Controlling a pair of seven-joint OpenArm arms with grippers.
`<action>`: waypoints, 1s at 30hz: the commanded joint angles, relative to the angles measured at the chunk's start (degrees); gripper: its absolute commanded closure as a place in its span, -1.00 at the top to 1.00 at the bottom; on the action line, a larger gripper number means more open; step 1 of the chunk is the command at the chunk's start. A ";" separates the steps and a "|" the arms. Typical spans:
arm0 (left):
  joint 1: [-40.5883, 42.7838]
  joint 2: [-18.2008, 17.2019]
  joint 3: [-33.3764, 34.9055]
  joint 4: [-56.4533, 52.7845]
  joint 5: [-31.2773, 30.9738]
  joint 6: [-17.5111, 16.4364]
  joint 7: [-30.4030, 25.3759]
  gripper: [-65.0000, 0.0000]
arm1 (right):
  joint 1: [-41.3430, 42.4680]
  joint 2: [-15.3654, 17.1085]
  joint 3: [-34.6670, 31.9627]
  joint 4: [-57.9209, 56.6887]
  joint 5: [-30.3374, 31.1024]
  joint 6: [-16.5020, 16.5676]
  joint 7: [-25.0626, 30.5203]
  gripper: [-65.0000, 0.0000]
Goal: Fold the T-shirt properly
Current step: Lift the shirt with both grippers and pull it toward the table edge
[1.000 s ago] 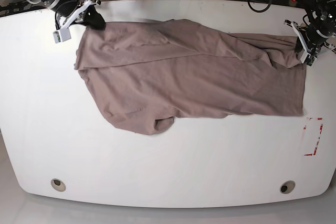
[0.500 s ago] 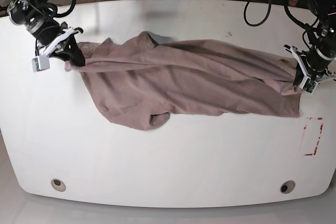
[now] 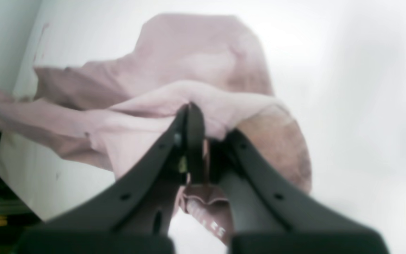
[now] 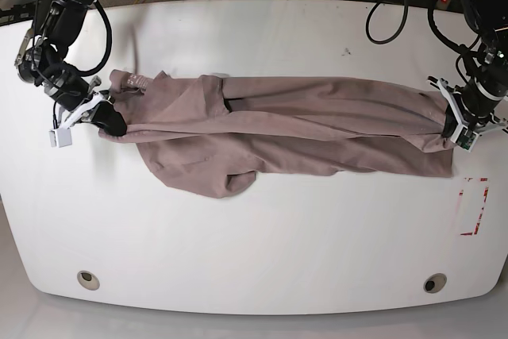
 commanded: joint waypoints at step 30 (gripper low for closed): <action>-30.66 11.80 5.25 2.15 10.93 6.47 4.64 -0.97 | 37.60 19.31 -13.42 -18.12 1.67 0.41 1.52 -1.00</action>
